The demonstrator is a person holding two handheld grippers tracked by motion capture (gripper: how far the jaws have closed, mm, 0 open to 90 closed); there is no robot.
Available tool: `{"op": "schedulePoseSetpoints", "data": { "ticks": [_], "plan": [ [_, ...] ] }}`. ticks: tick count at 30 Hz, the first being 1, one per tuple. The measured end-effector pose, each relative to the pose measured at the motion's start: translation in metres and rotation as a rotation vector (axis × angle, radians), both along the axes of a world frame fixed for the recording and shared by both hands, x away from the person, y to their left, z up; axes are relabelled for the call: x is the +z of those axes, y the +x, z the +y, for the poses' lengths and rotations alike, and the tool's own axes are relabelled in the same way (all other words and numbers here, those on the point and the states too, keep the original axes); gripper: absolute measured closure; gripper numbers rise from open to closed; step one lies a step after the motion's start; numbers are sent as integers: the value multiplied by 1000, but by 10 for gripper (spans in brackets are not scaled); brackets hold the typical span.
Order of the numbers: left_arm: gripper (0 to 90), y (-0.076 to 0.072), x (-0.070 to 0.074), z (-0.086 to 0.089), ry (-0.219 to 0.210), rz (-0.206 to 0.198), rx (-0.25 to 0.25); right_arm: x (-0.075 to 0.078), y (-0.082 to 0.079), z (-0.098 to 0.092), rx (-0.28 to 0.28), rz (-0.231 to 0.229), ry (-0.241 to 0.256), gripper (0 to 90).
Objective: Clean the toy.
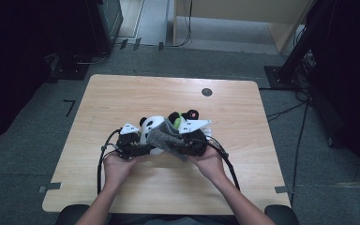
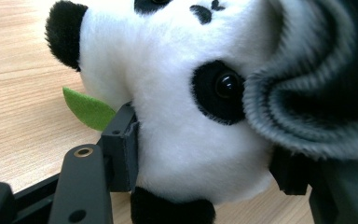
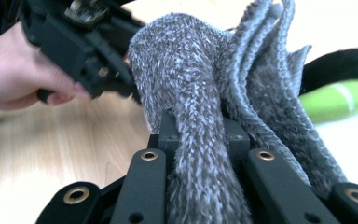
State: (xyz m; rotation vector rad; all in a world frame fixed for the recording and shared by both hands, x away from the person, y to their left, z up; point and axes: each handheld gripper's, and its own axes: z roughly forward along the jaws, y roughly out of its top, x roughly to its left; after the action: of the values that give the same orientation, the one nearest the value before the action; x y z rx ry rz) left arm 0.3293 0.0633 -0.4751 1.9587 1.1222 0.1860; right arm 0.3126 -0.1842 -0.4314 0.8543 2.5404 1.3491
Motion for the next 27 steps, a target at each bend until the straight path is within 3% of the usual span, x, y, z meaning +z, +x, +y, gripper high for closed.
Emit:
{"op": "schedulePoseSetpoints", "data": {
  "ticks": [3,8,16,27],
  "plan": [
    [375,1,1,0,1,6,-3,-6,-8,-2,7,-8,-21,773],
    [376,3,1,1,-10,19,-1,-12,-11,-9,-5,9,-5,773],
    [378,5,3,1,-12,27,-10,-20,-18,-18,-5,-5,-53,774],
    [397,8,2,2,-32,40,-11,-21,-29,-45,-27,38,-53,776]
  ]
}}
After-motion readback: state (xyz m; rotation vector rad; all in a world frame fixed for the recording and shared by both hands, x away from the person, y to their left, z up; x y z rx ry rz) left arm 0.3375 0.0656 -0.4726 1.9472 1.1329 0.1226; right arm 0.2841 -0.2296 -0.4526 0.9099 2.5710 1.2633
